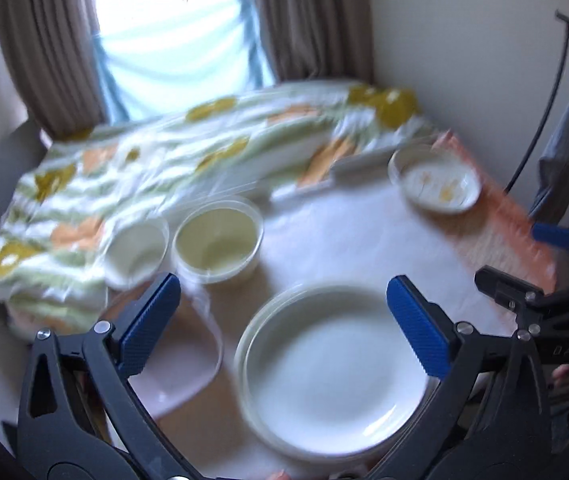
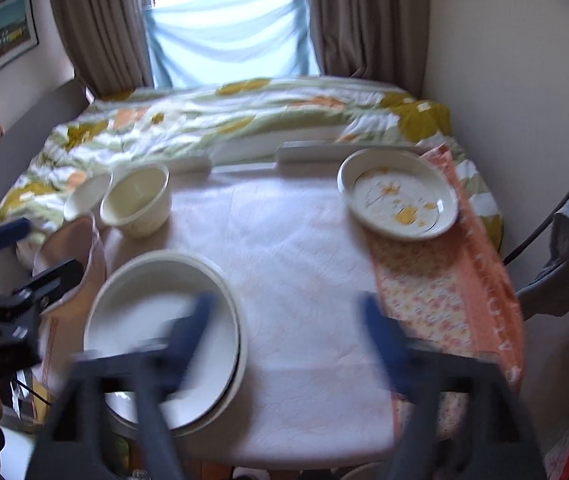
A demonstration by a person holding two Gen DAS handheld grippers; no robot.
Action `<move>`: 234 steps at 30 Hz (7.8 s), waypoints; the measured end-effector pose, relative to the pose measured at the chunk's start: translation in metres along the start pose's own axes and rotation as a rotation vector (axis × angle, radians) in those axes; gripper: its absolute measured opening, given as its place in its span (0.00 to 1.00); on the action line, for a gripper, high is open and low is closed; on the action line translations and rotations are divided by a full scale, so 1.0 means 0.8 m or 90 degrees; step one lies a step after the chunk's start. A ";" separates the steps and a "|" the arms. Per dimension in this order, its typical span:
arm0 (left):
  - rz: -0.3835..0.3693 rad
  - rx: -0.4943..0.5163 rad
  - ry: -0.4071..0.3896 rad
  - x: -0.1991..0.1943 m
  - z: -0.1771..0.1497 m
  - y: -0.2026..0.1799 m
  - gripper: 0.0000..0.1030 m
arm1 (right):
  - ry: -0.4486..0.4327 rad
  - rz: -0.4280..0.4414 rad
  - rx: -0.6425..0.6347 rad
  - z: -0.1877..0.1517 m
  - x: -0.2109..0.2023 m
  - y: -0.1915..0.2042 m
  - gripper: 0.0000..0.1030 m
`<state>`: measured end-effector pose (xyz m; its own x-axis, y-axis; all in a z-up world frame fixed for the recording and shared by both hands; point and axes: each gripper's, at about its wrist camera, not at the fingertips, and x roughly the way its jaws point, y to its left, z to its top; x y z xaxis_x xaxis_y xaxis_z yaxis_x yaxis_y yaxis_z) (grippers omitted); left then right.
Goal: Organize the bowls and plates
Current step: 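Open both tools and pull them back from the stacked plates, then reach both tools to the small duck plate rim and close on it, then carry the duck plate with both tools and lower it onto the plate stack, then settle the duck plate flat on the stack with both tools, then open both tools and pull them back from the plate stack, then reach both tools to the pink square dish rim and close on it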
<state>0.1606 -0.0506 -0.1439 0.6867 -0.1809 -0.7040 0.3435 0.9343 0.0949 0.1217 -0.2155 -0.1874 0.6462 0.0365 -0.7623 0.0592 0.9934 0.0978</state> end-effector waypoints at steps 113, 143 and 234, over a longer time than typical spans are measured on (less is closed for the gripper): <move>-0.034 -0.207 0.241 0.080 -0.155 0.045 0.16 | 0.182 0.138 -0.081 -0.046 0.092 0.037 0.12; 0.168 0.012 0.221 0.096 -0.138 -0.013 0.16 | 0.176 0.119 -0.139 -0.048 0.107 0.053 0.12; 0.037 -0.473 0.195 0.041 -0.177 0.252 0.68 | 0.219 0.307 -0.252 0.055 0.166 0.254 0.80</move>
<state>0.1614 0.1754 -0.2473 0.4469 -0.1345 -0.8844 -0.2779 0.9189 -0.2801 0.2535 -0.0133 -0.2405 0.2500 0.4494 -0.8576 -0.4958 0.8202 0.2853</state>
